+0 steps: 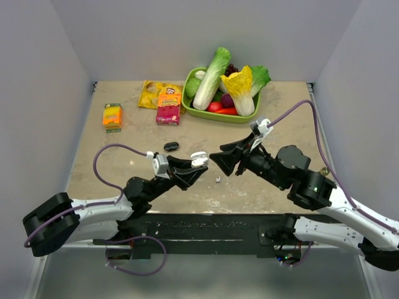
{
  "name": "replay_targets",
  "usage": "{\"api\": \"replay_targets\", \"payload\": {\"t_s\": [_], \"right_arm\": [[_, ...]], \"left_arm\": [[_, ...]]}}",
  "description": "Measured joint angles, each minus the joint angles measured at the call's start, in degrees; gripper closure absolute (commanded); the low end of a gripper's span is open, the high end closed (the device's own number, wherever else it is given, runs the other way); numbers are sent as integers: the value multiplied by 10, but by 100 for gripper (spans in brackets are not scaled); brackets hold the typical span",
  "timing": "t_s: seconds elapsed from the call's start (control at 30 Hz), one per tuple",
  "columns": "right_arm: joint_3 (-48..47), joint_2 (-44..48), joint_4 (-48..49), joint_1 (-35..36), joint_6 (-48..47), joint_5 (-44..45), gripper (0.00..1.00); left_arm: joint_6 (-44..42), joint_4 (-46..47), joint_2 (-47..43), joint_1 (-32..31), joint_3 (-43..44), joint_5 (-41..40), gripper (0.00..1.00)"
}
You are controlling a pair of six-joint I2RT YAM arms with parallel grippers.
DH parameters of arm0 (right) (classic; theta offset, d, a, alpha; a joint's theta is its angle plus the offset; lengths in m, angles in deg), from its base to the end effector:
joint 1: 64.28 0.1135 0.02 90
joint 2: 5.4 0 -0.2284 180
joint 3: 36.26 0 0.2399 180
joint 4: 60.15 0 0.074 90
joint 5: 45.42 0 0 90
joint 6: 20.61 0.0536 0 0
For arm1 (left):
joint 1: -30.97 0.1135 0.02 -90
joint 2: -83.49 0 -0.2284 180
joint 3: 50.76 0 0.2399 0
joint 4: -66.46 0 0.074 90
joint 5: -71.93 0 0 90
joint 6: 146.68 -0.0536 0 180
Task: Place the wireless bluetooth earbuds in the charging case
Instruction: Place the earbud in the charging case.
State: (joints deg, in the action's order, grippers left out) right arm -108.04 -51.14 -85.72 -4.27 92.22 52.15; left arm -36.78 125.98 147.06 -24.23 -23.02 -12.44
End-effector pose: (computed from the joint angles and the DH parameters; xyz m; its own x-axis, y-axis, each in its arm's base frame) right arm 0.1077 0.1725 0.3834 -0.3038 0.2431 -0.9212 -0.7322 0.5591 0.3890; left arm 0.1266 -0.1914 0.2288 -0.0800 -0.4784 -0.8745 0.8947 0.3524 -0.2746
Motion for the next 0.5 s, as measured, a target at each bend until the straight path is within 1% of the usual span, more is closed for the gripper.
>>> {"api": "replay_targets", "payload": {"t_s": [0.1, 0.23, 0.5], "right_arm": [[2, -6, -22, 0, -10, 19, 42], [4, -19, -42, 0, -19, 25, 42], [4, -41, -55, 0, -26, 33, 42]], "left_arm": [[0, 0, -7, 0, 0, 6, 100], [0, 0, -9, 0, 0, 14, 100], [0, 0, -15, 0, 0, 19, 100]]}}
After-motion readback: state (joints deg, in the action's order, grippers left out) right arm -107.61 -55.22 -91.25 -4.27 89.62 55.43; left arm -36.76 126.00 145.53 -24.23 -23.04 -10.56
